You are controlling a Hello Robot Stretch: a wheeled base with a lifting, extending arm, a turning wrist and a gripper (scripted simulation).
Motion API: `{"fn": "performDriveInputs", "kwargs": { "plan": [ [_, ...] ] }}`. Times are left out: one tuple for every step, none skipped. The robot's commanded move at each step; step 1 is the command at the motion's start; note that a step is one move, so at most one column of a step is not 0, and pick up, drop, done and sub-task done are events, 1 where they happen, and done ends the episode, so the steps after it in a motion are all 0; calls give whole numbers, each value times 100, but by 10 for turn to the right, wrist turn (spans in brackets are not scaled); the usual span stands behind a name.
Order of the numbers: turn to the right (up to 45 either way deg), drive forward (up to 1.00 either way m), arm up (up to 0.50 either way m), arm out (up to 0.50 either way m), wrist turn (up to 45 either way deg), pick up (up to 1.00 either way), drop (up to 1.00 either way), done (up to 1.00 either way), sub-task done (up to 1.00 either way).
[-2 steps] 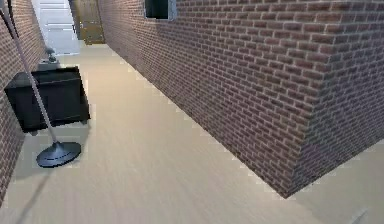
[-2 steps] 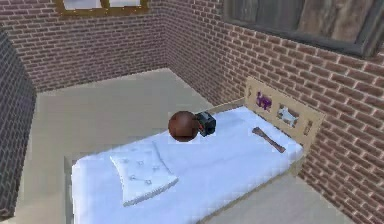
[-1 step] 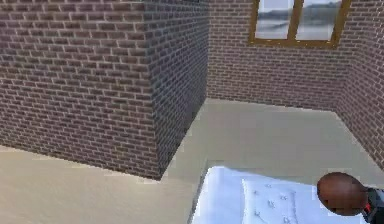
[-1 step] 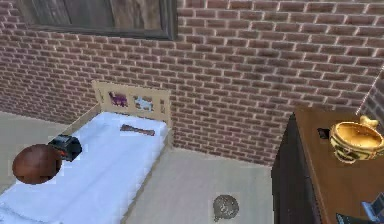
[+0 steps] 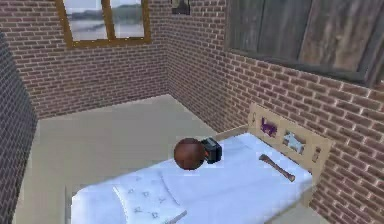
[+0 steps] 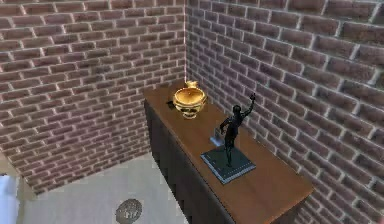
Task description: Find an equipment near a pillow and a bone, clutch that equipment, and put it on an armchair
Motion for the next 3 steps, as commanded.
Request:
{"fn": "performDriveInputs", "kwargs": {
  "plan": [
    [360, 0, 0, 0, 0, 0, 0, 0, 0],
    [0, 65, 0, 0, 0, 0, 0, 0, 0],
    [-450, 0, 0, 0, 0, 0, 0, 0, 0]
  ]
}}
